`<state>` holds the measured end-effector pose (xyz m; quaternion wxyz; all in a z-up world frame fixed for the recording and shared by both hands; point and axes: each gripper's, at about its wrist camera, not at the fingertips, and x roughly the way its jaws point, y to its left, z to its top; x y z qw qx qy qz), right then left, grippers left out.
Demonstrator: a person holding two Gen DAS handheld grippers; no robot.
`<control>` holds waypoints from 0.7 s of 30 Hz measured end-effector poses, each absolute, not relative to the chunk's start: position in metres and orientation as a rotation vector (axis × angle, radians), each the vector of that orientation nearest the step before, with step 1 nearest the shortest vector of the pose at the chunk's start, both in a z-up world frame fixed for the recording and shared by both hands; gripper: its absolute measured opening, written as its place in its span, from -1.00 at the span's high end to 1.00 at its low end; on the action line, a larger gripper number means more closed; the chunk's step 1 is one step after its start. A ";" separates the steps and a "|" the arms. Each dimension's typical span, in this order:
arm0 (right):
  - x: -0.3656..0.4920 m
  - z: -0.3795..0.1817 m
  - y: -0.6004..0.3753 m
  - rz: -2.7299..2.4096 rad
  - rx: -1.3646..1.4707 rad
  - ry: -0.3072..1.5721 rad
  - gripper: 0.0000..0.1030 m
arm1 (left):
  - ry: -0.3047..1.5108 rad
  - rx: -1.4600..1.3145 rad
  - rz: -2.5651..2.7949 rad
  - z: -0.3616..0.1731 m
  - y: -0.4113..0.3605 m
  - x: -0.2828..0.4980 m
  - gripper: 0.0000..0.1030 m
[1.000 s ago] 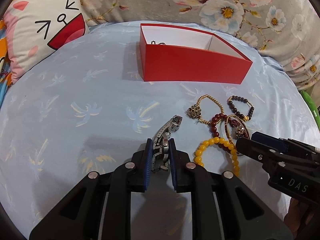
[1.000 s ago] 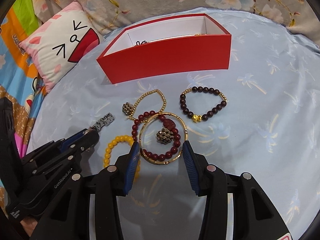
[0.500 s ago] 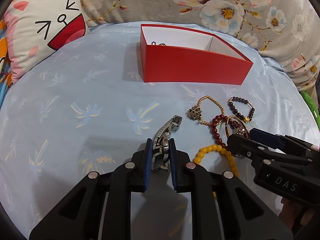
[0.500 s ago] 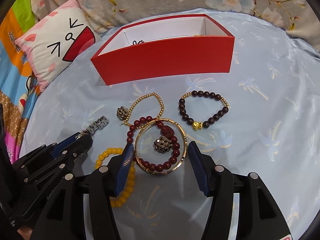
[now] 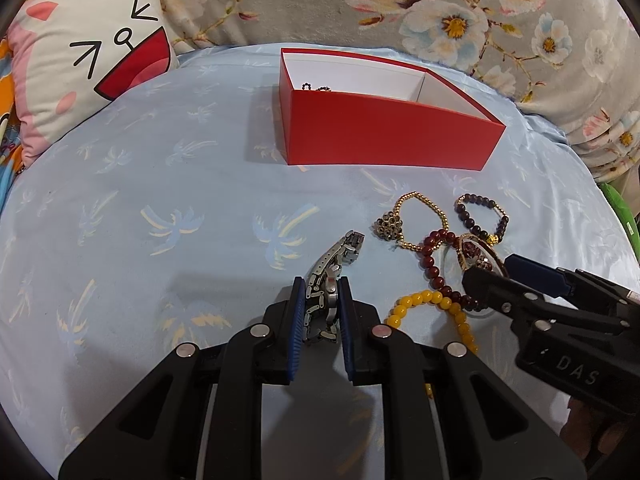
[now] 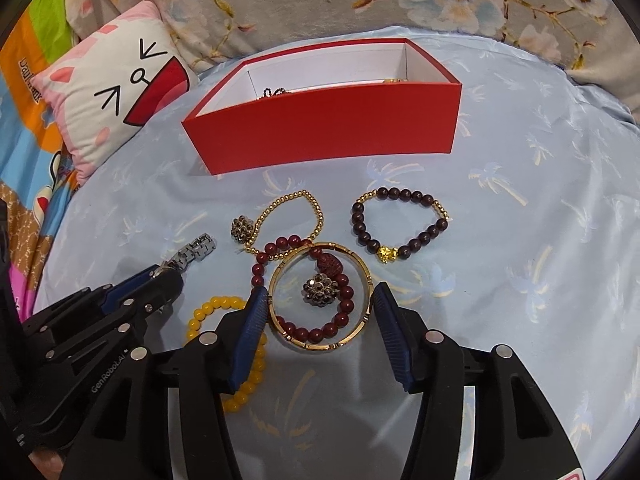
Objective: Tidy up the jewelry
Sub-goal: 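Grasp the gold bangle with the right gripper while the left gripper holds the watch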
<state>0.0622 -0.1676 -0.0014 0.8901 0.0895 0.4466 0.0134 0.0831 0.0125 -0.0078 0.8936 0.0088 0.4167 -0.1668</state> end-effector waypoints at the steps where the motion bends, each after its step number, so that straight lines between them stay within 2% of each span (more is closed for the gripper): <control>1: 0.061 0.001 -0.169 0.025 0.185 0.921 -0.02 | 0.865 0.019 -0.347 -0.007 0.012 0.083 0.69; 21: 0.036 0.028 -0.195 0.007 0.224 0.854 -0.02 | 0.871 -0.062 -0.447 0.020 0.002 0.067 0.69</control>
